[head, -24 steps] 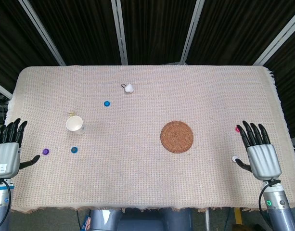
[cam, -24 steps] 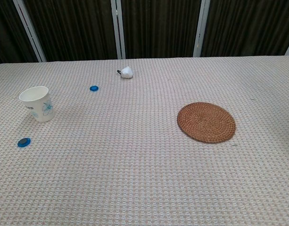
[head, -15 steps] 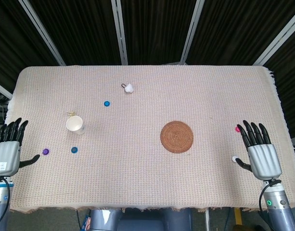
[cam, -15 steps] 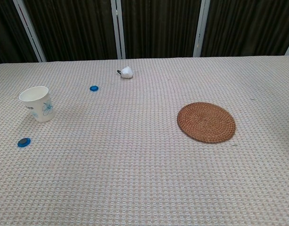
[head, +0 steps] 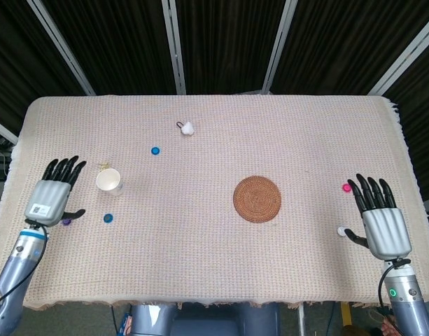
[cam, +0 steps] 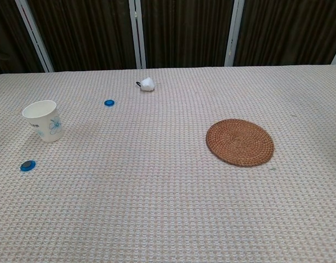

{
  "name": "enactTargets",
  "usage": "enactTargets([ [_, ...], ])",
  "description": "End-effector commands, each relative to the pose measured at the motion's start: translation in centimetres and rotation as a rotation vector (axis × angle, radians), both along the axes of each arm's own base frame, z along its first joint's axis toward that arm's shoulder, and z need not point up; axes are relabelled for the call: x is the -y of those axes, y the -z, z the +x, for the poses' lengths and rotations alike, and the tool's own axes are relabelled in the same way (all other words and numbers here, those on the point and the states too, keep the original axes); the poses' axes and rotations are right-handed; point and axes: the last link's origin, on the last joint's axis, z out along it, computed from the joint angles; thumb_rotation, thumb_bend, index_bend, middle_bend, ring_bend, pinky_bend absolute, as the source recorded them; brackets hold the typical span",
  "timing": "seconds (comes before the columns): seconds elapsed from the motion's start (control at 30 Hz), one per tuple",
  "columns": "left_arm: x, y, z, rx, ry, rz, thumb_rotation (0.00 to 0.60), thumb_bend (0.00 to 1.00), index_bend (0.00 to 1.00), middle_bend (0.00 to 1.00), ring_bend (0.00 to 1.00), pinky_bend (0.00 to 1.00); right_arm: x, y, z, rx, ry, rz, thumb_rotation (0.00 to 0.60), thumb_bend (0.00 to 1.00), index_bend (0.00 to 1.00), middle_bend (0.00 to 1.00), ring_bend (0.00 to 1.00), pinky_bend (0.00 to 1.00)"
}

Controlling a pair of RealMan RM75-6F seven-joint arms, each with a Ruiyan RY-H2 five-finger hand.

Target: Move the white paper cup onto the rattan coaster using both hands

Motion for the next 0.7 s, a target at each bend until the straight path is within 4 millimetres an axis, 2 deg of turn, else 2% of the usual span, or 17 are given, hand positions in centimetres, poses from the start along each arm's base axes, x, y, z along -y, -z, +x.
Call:
enactTargets([
  [0.03,-4.0,2.0,0.8,-0.017,0.014,-0.061,0.6,0.0,0.0,0.0,0.0,0.1,0.2,0.0,0.0,-0.004,0.002,-0.006,0.6,0.0,0.0,0.0,0.0,0.0],
  [0.17,-5.8,3.6,0.4,-0.05,0.001,-0.116,0.6,0.01,0.02,0.0,0.01,0.17,0.4,0.3,-0.3,-0.019,0.019,-0.004,0.6,0.0,0.0,0.0,0.0,0.0],
  [0.47,-7.4,5.2,0.1,-0.068,-0.026,-0.165,0.6,0.03,0.18,0.14,0.12,0.28,0.8,0.6,-0.7,-0.04,0.042,-0.006,0.6,0.0,0.0,0.0,0.0,0.0],
  [0.7,-8.0,6.1,0.4,-0.049,-0.025,-0.166,0.6,0.15,0.39,0.35,0.28,0.38,0.9,0.6,-0.9,-0.041,0.049,-0.006,0.6,0.0,0.0,0.0,0.0,0.0],
])
